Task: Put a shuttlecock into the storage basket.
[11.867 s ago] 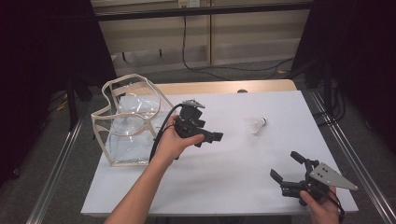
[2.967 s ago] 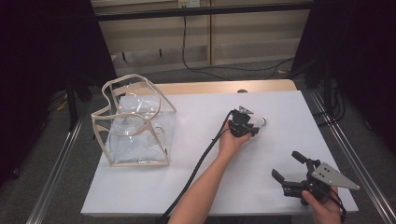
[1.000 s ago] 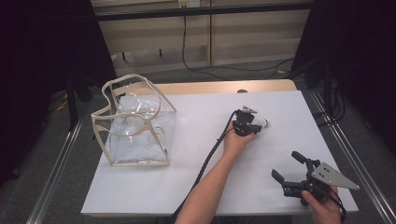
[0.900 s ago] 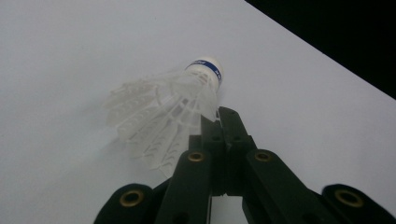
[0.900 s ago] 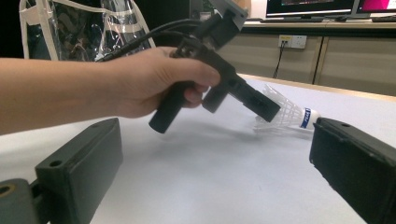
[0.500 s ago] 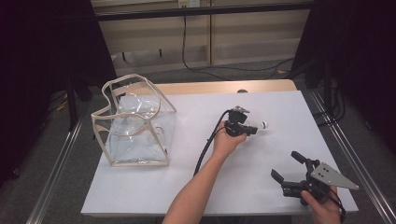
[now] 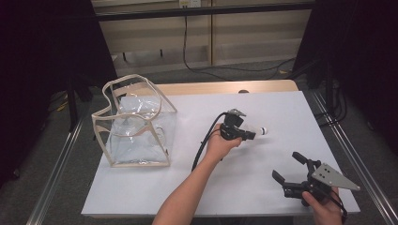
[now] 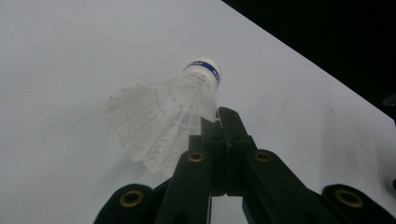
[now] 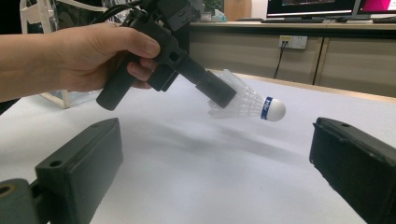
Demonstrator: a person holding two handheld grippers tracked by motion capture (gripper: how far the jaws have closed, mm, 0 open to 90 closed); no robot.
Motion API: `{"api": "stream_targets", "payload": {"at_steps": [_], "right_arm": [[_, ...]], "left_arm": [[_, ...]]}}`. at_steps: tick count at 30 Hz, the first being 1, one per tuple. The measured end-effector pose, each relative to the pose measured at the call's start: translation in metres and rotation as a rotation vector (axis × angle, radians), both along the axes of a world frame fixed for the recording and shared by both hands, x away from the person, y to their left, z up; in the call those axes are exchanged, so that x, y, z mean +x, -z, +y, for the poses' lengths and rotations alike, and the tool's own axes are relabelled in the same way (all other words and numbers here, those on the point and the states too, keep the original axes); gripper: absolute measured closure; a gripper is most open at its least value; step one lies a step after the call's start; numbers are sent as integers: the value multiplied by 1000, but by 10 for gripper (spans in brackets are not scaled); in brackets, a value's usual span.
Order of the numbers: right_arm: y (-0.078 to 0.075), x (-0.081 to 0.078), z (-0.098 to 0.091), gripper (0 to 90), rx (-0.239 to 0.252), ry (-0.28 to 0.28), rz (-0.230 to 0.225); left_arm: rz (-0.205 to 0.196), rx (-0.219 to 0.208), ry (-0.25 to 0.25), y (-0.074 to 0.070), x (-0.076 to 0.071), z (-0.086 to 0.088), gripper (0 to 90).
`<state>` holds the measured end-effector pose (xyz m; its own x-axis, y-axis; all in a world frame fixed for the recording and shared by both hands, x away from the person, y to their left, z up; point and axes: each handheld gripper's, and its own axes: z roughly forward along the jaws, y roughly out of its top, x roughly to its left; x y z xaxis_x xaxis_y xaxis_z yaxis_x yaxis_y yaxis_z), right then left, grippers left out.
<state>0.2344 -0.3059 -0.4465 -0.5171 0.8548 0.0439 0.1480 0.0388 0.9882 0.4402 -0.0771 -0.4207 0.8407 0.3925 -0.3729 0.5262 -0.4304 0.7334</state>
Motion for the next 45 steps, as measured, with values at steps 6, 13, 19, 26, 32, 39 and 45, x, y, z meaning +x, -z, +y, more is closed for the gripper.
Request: {"api": "stream_targets", "payload": {"at_steps": [6, 13, 19, 26, 32, 39, 45], "right_arm": [[0, 0, 0, 24, -1, -1, -2], [0, 0, 0, 24, -6, -3, -5], [0, 0, 1, 24, -5, -1, -4], [0, 0, 0, 24, -7, -1, -3], [0, 0, 1, 24, -7, -3, -2], [0, 0, 1, 23, -3, -2, 0], [0, 0, 1, 24, -4, -1, -1]], "left_arm": [[6, 8, 16, -4, -3, 9, 900], [10, 10, 29, -9, -6, 18, 900], [11, 16, 45, -13, -8, 27, 900], [17, 22, 57, -19, -12, 36, 900], [17, 38, 68, -23, -13, 45, 900], [11, 41, 68, -27, -15, 56, 900], [20, 62, 62, -29, -15, 65, 900]]}}
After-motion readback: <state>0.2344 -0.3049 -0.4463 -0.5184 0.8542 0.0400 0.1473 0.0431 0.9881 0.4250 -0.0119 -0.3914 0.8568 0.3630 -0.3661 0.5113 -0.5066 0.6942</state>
